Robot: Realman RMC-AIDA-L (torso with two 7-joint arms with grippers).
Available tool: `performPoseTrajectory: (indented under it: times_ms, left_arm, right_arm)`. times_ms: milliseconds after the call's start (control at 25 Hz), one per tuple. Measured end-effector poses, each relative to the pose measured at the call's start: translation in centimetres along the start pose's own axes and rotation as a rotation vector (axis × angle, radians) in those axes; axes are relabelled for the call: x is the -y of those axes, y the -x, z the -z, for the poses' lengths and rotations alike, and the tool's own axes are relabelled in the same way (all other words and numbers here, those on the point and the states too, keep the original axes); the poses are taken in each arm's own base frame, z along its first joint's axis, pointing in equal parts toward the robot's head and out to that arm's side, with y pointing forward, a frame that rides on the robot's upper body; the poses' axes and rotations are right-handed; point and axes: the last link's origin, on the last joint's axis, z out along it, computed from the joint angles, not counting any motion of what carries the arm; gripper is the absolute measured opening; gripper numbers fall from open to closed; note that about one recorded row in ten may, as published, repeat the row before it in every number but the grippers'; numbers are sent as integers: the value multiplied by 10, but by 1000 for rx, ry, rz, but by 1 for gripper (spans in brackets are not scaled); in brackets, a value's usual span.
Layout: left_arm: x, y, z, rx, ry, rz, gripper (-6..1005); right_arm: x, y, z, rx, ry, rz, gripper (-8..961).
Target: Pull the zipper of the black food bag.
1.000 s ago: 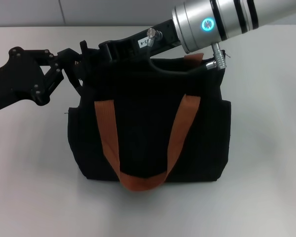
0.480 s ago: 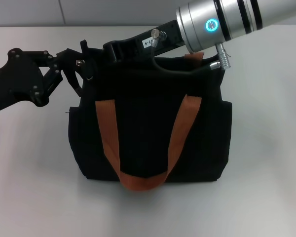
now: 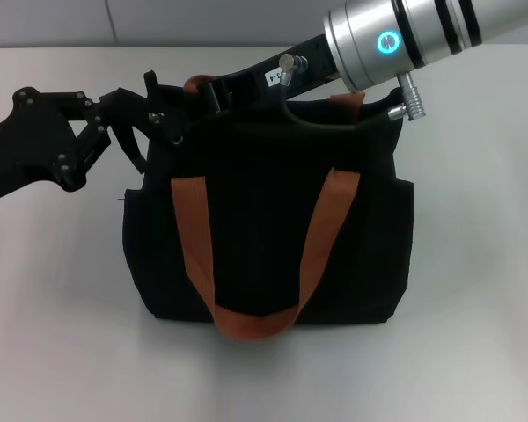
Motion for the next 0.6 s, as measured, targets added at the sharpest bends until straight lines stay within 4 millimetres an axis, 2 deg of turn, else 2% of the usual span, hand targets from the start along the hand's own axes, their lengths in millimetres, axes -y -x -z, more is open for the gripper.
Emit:
performPoseTrajectory:
  times_ms: [600]
  left_arm:
    - [1, -1, 2, -7, -11, 0, 108]
  right_arm:
    - [-2, -1, 7, -48, -64, 6, -2]
